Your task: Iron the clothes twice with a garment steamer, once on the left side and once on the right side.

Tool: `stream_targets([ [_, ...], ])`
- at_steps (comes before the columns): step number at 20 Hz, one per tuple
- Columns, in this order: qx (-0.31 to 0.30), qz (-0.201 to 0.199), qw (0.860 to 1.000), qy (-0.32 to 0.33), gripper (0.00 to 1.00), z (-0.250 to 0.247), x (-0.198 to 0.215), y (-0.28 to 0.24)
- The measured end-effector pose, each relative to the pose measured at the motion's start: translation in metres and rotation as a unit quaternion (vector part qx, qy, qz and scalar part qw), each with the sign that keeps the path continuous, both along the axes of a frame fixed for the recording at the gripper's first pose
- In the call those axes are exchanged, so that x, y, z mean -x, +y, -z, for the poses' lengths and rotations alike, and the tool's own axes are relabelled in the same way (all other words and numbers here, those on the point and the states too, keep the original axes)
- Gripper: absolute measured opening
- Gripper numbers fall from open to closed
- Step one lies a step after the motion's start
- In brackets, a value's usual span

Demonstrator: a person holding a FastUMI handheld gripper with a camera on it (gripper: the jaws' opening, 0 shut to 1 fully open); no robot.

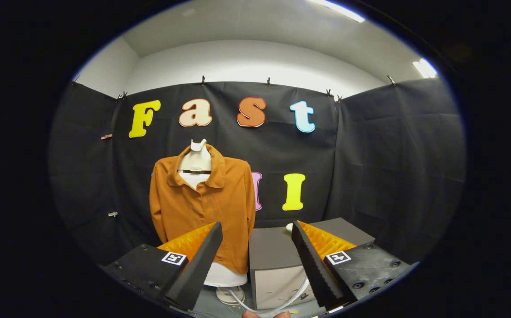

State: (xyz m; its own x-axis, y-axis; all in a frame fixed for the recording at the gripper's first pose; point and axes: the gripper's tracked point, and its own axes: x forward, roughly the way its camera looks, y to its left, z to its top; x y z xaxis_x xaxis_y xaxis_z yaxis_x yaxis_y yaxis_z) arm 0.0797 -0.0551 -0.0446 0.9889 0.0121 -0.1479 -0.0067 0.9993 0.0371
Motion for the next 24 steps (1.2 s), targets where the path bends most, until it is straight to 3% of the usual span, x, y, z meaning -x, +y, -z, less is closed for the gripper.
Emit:
stream_targets([
  [6, -0.008, 0.000, 0.997, 0.083, 0.99, 0.057, -0.063, -0.058],
  [10, -0.008, 0.002, 0.987, 0.162, 0.99, 0.112, -0.107, -0.099],
  [19, -0.049, 0.013, 0.949, 0.310, 0.99, 0.245, -0.198, -0.174],
  [24, -0.076, -0.005, 0.925, 0.373, 0.98, 0.290, -0.217, -0.173],
])
